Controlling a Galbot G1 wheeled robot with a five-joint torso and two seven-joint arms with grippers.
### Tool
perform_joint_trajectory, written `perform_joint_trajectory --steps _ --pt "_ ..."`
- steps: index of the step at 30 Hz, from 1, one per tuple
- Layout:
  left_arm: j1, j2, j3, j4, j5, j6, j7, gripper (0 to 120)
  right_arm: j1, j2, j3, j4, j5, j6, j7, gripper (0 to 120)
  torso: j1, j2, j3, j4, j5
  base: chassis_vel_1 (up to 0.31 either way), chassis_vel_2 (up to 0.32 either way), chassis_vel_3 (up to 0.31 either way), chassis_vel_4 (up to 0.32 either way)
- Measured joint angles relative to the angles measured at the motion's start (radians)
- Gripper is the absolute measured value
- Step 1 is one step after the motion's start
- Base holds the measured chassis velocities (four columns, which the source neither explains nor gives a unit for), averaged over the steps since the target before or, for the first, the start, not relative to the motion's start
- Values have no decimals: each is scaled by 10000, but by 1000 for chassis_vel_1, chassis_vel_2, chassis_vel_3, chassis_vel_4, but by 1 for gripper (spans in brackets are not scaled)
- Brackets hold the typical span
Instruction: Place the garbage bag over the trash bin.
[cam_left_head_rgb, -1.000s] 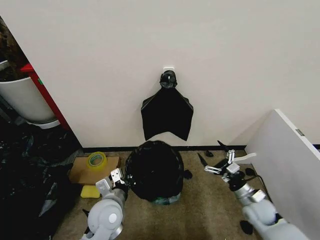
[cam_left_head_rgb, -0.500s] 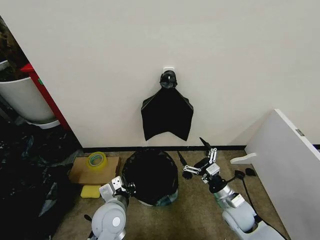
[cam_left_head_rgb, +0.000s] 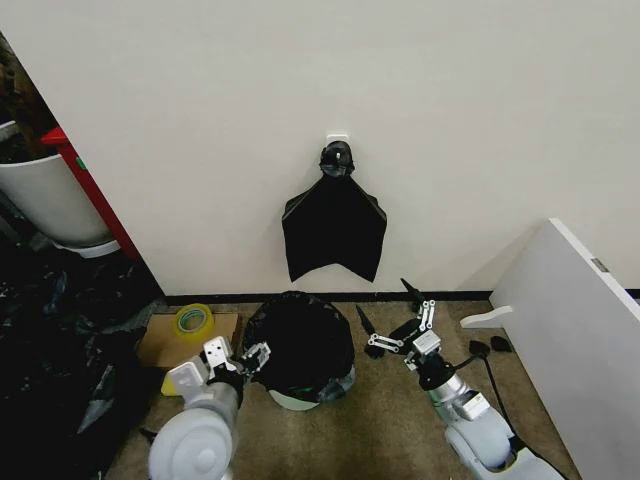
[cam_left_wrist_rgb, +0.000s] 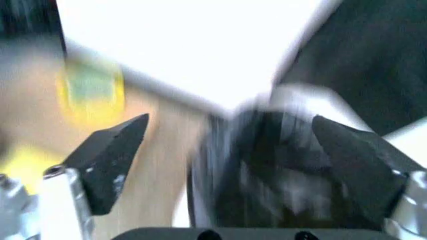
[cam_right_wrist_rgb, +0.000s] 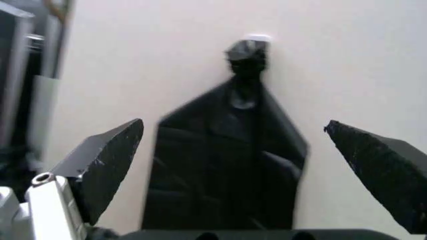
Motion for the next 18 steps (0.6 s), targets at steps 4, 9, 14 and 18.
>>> perform_joint_trajectory --steps 4,9,14,18 --pt "265 -30 -110 768 2667 -2780 2041 100 -195 107 80 517 -248 -819 934 100 0 0 0 -1 -2 0 0 0 0" --pt "294 -480 -498 1177 3977 -6086 4965 100 -589 317 734 1611 194 -3041 2301 100 0 0 0 -7 0 0 0 0 0" --pt "472 -1099 -1212 679 3783 -6354 5377 100 -778 748 1310 1879 39 -3359 2408 100 0 0 1 -1 1 0 0 0 0" --pt "699 -1558 -1542 342 4095 -6378 5482 100 -1103 1227 1879 2357 -51 -3525 2185 100 0 0 1 -2 1 0 0 0 0"
